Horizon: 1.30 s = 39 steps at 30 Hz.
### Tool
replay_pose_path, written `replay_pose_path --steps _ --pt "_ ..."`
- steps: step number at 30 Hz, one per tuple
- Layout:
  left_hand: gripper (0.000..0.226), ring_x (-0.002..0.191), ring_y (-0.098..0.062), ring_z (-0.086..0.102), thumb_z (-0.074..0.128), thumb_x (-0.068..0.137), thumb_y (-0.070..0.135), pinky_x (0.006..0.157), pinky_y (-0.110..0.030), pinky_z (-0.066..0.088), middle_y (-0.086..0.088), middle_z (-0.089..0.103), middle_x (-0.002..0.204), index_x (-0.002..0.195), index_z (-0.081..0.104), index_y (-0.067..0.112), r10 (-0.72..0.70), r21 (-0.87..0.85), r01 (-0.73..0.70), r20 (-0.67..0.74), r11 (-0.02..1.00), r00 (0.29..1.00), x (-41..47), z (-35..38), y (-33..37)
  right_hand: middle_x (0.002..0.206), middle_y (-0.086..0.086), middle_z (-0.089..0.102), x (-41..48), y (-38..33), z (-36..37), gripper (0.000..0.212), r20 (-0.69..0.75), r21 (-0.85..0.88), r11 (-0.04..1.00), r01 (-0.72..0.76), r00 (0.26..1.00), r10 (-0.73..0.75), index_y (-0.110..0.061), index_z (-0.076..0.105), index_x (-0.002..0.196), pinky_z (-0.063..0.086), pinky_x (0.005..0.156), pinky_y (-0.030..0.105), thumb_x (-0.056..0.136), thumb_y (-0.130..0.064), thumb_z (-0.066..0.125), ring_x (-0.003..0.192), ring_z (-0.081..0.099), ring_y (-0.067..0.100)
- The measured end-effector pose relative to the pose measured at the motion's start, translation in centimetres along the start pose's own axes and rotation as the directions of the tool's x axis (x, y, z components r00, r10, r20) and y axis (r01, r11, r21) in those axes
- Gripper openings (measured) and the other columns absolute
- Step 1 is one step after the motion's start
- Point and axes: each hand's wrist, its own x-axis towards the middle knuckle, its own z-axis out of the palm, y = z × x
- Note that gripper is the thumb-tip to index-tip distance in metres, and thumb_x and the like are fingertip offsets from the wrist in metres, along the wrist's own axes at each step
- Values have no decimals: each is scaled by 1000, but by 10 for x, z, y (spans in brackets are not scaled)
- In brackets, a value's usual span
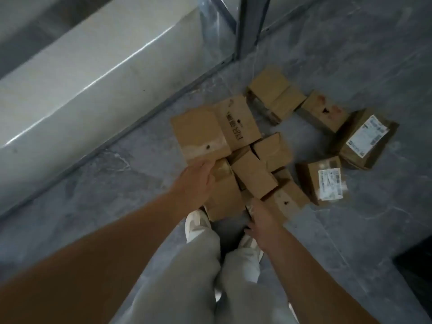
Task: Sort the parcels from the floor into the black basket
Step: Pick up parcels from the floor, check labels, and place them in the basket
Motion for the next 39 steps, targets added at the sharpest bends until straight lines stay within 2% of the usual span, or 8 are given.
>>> replay_pose_path --steps 4,8,11,14,20,27,33,39 --pt "48 138 -20 39 34 106 25 110 -27 30 -5 35 156 153 29 14 -62 -62 64 44 996 997 1 28 3 141 17 48 22 3 13 54 161 268 948 -170 978 130 -15 34 149 47 92 47 103 -40 45 123 54 38" --pt "54 150 -17 18 33 106 31 118 -26 14 -3 18 163 156 22 13 -142 -135 147 43 980 989 -7 43 9 135 12 55 21 2 17 49 176 238 957 -165 976 124 -15 43 142 50 79 43 103 -43 42 103 62 30" --pt "53 151 -15 14 29 107 32 121 -30 13 -2 16 164 156 20 14 -114 -59 118 76 991 991 -16 49 17 137 16 51 7 -4 15 50 89 120 974 -191 979 181 -15 41 140 40 99 54 101 -46 39 126 48 37" --pt "55 152 -17 10 25 107 33 123 -38 13 -1 10 165 157 12 14 -197 -12 199 93 980 976 -14 55 12 108 19 62 43 16 15 45 -239 10 1000 -7 971 10 -14 38 142 45 90 46 106 -39 26 104 52 33" --pt "56 150 -22 17 31 105 23 122 -39 16 -6 13 164 157 10 13 -268 -129 281 114 951 957 -12 54 -4 142 19 47 65 25 17 55 259 393 871 -294 944 202 -14 42 139 53 81 60 98 -50 48 126 47 45" --pt "49 107 -7 45 36 104 34 90 -24 33 7 48 132 151 32 25 -372 -453 308 -56 836 927 -52 10 28 135 17 53 8 -7 -6 48 223 492 865 -98 975 -17 -7 43 141 50 93 51 102 -35 49 116 55 36" --pt "49 110 -14 58 39 97 48 96 -36 47 5 61 124 141 48 27 -405 -659 152 -249 737 880 -122 -80 98 136 15 54 -138 -87 -27 49 119 335 936 108 981 -156 -7 44 141 48 98 47 100 -31 56 121 54 34" --pt "33 98 -15 57 37 104 37 78 -25 39 3 62 103 117 63 22 -411 -677 -34 -485 735 772 -209 -248 189 120 10 63 -354 -171 -62 29 237 340 842 418 829 -507 -9 56 121 50 100 40 98 -26 60 100 62 21"
